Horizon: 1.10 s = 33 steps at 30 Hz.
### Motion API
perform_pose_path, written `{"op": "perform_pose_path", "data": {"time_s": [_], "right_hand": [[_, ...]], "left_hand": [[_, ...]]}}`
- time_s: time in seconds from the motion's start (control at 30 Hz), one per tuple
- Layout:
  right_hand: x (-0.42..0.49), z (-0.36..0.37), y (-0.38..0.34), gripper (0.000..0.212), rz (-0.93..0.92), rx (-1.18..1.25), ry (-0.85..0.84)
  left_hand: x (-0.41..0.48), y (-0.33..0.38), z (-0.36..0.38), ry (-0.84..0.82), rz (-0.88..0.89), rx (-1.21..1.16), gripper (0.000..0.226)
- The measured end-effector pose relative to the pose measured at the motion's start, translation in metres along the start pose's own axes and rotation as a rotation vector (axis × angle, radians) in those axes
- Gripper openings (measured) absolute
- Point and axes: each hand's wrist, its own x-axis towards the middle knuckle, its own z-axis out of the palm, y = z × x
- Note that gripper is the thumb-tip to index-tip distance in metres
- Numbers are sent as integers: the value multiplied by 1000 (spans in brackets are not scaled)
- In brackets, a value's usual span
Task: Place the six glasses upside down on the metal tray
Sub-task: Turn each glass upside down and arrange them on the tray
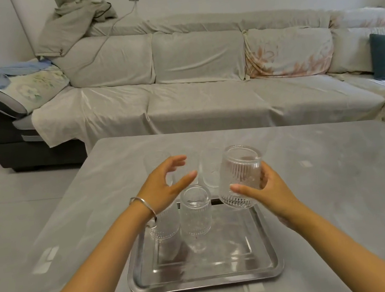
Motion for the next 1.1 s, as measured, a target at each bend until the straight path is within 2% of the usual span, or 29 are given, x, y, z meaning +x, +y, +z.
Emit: {"op": "perform_pose_path", "data": {"time_s": [0.17, 0.47, 1.1], "right_hand": [[6, -7, 38, 75, 32, 13, 51], [6, 6, 84, 77, 73, -43, 31], [3, 22, 98, 78, 100, -11, 11]], "left_hand": [[-8, -45, 2, -110, -89, 257, 80], [-3, -56, 7, -181, 15, 684, 92], [1, -57, 21, -108, 30, 749, 90]]}}
